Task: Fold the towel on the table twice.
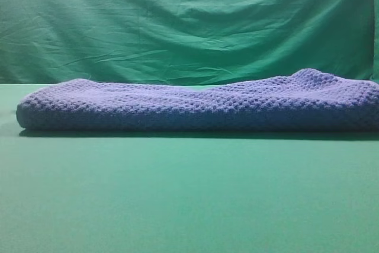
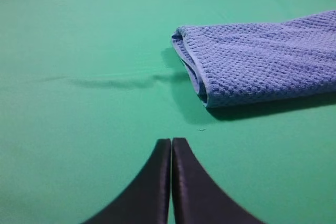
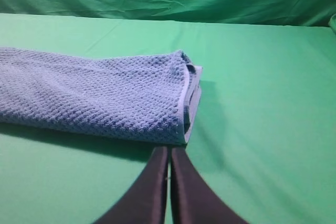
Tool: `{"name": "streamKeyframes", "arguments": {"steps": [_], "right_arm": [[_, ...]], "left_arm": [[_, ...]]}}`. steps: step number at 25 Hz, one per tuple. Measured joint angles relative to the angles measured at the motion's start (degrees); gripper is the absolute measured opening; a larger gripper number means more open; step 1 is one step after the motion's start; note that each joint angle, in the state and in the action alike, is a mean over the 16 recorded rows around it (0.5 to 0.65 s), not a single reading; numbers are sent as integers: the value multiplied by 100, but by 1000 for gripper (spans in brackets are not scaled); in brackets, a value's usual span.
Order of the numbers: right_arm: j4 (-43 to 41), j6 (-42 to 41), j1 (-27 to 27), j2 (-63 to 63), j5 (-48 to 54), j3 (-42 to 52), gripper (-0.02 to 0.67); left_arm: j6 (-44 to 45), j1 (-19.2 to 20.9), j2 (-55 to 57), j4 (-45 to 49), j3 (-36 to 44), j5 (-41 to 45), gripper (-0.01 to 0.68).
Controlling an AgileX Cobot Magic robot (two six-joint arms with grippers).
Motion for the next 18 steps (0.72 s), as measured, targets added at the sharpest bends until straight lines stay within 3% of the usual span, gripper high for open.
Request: {"name": "streamKeyframes", "arguments": {"steps": [18], "right_arm": [[-2, -9, -28, 0, 88, 0, 0]], "left_arm": [[-2, 62, 0, 45, 40, -115, 0]]}}
